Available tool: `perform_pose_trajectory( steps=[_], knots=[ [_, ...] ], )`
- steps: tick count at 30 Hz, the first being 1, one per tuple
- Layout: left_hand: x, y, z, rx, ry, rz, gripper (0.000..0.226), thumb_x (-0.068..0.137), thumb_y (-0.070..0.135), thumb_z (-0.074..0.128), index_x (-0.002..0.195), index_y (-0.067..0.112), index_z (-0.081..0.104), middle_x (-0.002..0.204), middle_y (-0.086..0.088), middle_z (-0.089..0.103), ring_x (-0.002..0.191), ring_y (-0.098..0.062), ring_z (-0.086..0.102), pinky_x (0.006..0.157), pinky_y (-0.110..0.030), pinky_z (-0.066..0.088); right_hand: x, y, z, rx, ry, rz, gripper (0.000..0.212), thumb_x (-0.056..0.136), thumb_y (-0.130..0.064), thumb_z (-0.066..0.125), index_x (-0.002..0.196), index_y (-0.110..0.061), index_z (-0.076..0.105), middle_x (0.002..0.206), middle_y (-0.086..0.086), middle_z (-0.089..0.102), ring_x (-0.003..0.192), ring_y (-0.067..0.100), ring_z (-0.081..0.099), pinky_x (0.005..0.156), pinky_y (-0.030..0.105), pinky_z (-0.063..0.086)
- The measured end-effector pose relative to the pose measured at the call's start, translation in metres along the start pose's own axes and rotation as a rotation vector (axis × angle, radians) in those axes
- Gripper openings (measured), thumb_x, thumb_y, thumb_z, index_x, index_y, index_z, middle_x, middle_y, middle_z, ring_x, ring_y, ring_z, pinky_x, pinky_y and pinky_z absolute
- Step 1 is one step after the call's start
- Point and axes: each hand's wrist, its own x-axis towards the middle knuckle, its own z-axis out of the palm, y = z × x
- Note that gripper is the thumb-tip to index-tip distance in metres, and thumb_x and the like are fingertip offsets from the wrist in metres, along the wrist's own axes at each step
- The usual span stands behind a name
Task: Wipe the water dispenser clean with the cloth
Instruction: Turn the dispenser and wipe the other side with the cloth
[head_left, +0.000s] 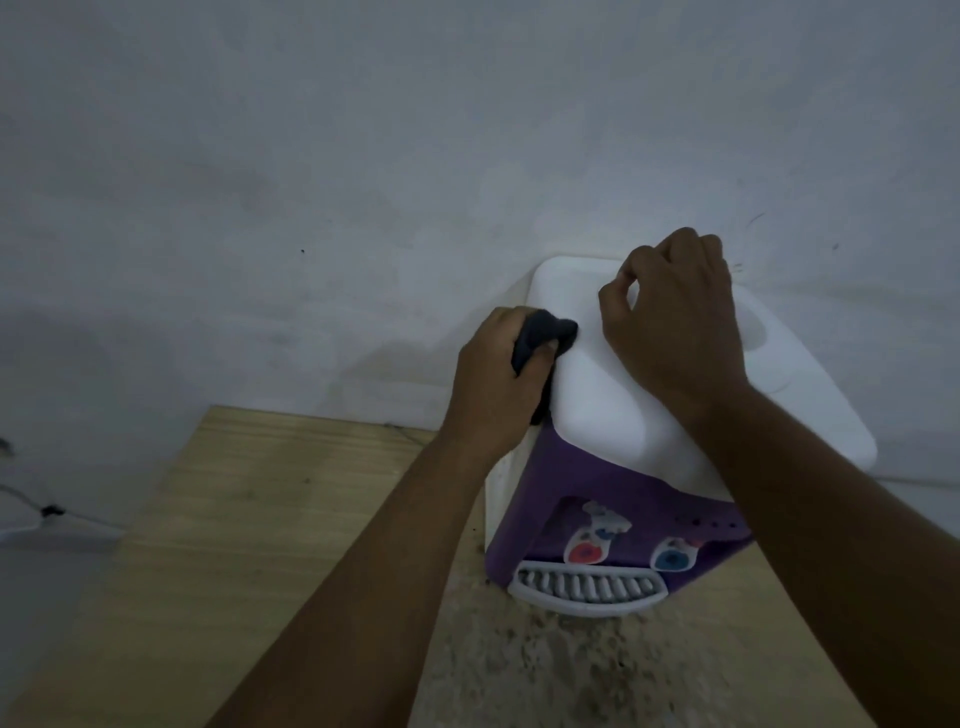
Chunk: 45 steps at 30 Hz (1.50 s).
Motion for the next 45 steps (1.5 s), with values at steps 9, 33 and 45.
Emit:
perform_pose_trajectory(
  steps=[9, 33, 45],
  knots=[
    [-0.062, -0.005, 0.002, -0.198, 0.057, -0.053, 0.014, 0.093, 0.015, 0.055, 0.105, 0.015, 0.062, 0.094, 0.002, 0.065, 0.085, -0.01, 0.063, 0.072, -0.021, 0.049, -0.001, 0.0, 0.0, 0.011, -0.001, 0.006, 0.024, 0.089, -0.022, 0.047, 0.078, -0.005, 0.06, 0.086, 0.009, 0.05, 0.089, 0.025, 0.045, 0.08, 0.04, 0.044],
    [0.016, -0.072, 0.04, -0.062, 0.05, -0.38, 0.013, 0.097, 0.012, 0.052, 0.086, 0.016, 0.058, 0.083, 0.007, 0.057, 0.068, 0.004, 0.046, 0.058, -0.004, 0.035, 0.044, -0.019, 0.018, 0.399, -0.319, 0.091, 0.019, 0.087, -0.033, 0.058, 0.079, -0.017, 0.066, 0.078, -0.001, 0.063, 0.069, 0.009, 0.053, 0.058, 0.015, 0.035],
    [0.036, -0.109, 0.047, -0.111, 0.047, -0.371, 0.013, 0.096, 0.008, 0.052, 0.086, 0.009, 0.06, 0.08, 0.001, 0.059, 0.076, -0.01, 0.053, 0.063, -0.01, 0.04, 0.047, -0.027, 0.048, 0.16, -0.402, 0.056, 0.018, 0.083, -0.037, 0.054, 0.08, -0.02, 0.051, 0.068, -0.005, 0.052, 0.072, 0.018, 0.051, 0.065, 0.033, 0.044]
  ],
)
